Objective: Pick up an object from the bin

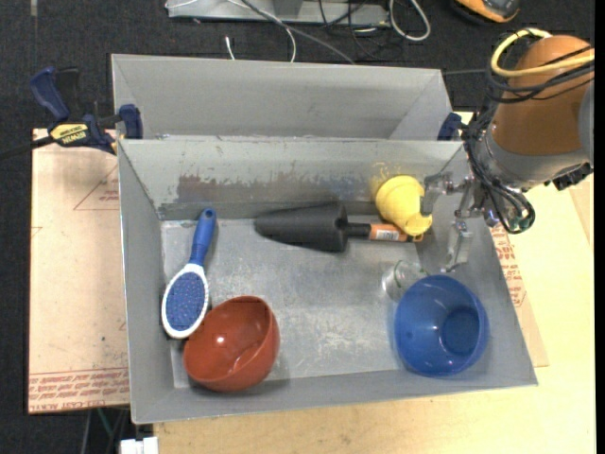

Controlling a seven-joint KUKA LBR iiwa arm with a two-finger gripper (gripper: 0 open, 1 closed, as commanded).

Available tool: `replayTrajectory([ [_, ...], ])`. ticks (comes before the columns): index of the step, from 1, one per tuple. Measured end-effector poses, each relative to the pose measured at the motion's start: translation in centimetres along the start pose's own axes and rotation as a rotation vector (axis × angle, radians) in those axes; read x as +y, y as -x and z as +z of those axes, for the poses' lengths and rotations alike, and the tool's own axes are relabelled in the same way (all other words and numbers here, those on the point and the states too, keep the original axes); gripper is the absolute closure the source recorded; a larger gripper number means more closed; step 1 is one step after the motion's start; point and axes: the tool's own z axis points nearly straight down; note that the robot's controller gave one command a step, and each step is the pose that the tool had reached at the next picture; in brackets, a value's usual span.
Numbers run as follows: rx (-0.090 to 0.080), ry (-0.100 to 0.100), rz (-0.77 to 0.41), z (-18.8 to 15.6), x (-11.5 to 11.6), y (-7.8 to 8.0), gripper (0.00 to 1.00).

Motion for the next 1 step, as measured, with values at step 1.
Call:
replayTrajectory([
  [1, -0.007, -0.001, -0.004, -0.52, 0.09, 0.13, 0.00],
])
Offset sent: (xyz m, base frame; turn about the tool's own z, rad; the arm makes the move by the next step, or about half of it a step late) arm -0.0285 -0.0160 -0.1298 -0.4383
